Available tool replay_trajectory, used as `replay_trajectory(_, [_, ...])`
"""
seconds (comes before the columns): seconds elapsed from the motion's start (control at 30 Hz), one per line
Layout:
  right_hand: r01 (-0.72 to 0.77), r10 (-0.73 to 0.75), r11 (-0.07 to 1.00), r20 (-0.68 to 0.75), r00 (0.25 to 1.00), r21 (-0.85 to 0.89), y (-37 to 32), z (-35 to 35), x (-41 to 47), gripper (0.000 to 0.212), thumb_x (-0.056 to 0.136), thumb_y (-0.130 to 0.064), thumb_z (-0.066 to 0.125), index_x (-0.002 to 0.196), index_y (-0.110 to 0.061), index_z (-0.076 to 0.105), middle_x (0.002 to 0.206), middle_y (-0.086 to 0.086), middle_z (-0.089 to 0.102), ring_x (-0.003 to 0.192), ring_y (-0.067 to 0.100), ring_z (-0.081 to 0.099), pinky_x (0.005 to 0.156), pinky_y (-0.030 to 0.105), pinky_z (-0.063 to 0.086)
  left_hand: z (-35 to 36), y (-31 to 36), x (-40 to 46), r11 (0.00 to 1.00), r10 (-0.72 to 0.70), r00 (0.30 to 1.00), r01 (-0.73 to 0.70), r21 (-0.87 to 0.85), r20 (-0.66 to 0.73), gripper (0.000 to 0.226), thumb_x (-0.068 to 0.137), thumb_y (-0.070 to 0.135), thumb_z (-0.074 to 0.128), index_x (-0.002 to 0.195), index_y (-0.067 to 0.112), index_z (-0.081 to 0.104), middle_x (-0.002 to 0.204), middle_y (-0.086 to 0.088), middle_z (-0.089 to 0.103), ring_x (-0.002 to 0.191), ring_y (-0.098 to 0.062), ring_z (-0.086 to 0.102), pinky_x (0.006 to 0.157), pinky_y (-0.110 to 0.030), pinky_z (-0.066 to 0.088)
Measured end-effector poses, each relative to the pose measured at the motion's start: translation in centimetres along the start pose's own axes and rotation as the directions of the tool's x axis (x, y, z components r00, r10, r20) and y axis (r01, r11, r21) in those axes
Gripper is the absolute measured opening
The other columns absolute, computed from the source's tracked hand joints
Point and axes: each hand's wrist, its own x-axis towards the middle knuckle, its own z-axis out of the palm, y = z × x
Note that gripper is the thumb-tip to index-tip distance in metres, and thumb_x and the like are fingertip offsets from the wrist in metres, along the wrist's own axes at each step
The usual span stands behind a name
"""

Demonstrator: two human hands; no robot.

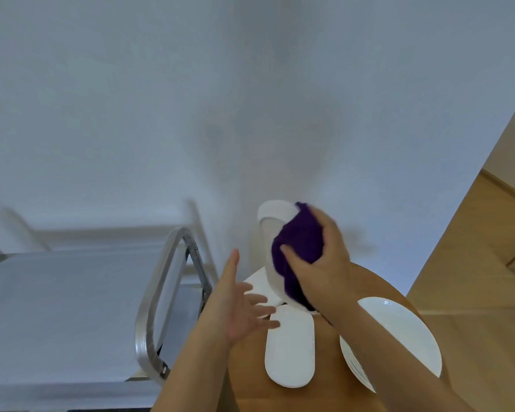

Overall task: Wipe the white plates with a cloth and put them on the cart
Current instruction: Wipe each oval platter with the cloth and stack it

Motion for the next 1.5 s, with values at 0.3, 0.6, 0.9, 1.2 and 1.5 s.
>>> replay_trajectory(0.3, [0.677, -0.555, 0.689, 0.413, 0.722, -0.257, 0.5, 1.8, -5.7, 0.075, 0.059, -0.022, 0.086, 0.123, -0.021, 0.046, 0.11, -0.001, 0.067, 0.098, 0.014, 0.061, 0.078, 0.021, 0.047, 0.3, 2.7, -1.8, 0.977, 0.146, 0.976, -0.115, -0.182, 0.164, 0.054, 0.063, 0.03, 0.058, 0.109, 0.001, 0.06, 0.093, -0.019, 0.066, 0.078, -0.036, 0.065, 0.071, -0.041, 0.054])
replay_trajectory(0.6, [0.198, -0.186, 0.98, 0.441, 0.878, 0.02, 2.5, -0.7, -5.8, 0.067, 0.075, -0.025, 0.068, 0.128, -0.048, 0.034, 0.123, -0.025, 0.045, 0.107, 0.005, 0.054, 0.086, 0.021, 0.048, -1.3, 0.3, -0.4, 0.84, 0.506, 0.846, -0.439, -0.319, 0.168, 0.039, 0.062, 0.017, 0.044, 0.079, 0.015, 0.079, 0.09, -0.014, 0.073, 0.08, -0.032, 0.07, 0.07, -0.044, 0.055])
replay_trajectory(0.9, [-0.365, 0.391, 0.914, -0.149, 0.908, 0.176, 3.6, -1.1, 2.2, 0.03, 0.085, -0.035, 0.063, 0.107, -0.042, 0.044, 0.109, -0.016, 0.054, 0.09, 0.001, 0.059, 0.074, 0.021, 0.051, -0.9, -2.0, -1.5, 0.882, 0.47, 0.829, -0.426, -0.202, 0.305, 0.039, 0.051, 0.017, 0.051, 0.078, 0.018, 0.079, 0.084, -0.011, 0.074, 0.07, -0.031, 0.072, 0.054, -0.042, 0.056])
replay_trajectory(1.2, [-0.361, 0.359, 0.93, -0.038, 0.933, -0.072, 3.0, 3.4, -0.4, 0.051, 0.097, -0.025, 0.043, 0.145, -0.02, 0.026, 0.144, -0.003, 0.04, 0.133, 0.017, 0.036, 0.11, 0.041, 0.029, 1.3, -3.9, -1.7, 0.866, 0.5, 0.81, -0.459, -0.199, 0.308, 0.068, 0.034, 0.021, 0.06, 0.1, 0.007, 0.069, 0.085, -0.016, 0.071, 0.072, -0.031, 0.069, 0.057, -0.042, 0.057])
replay_trajectory(1.5, [-0.274, 0.226, 0.958, 0.362, 0.905, 0.089, -1.1, 5.1, -4.0, 0.047, 0.094, -0.023, 0.047, 0.132, -0.048, 0.036, 0.11, -0.036, 0.05, 0.105, -0.013, 0.049, 0.099, 0.023, 0.042, 0.1, -2.6, -0.9, 0.803, 0.594, 0.786, -0.564, -0.194, 0.171, 0.049, 0.067, 0.033, 0.065, 0.112, 0.013, 0.068, 0.101, -0.014, 0.072, 0.091, -0.029, 0.07, 0.069, -0.04, 0.057])
